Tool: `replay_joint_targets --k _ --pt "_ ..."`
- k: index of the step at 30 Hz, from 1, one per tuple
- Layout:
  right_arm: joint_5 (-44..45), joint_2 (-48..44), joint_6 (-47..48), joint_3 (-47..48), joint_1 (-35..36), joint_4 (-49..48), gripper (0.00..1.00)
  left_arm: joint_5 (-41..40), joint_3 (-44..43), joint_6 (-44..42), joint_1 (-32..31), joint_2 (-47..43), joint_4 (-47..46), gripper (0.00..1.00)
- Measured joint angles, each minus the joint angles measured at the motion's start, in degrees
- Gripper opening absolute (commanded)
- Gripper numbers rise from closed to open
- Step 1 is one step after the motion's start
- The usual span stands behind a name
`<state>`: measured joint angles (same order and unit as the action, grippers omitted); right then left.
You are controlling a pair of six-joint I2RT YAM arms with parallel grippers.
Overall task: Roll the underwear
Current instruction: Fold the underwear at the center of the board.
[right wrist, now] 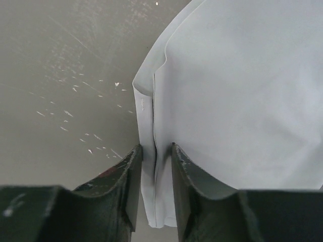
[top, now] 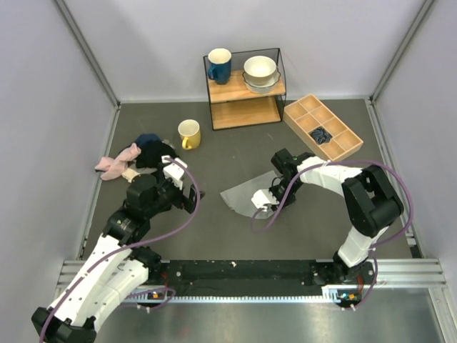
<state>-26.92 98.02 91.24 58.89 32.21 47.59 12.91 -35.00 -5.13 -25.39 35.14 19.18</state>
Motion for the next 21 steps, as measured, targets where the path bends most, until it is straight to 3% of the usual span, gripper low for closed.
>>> replay_joint_targets --k 9,21 --pt "0.1 0.0 -1.9 0.0 0.1 -0.4 0.04 1.4 0.0 0.0 0.0 -0.4 -0.3 0.95" --pt "0.9 0.8 -4.3 5.6 0.3 2.0 0.01 2.3 0.1 0.0 0.0 -1.3 -0.8 0.95"
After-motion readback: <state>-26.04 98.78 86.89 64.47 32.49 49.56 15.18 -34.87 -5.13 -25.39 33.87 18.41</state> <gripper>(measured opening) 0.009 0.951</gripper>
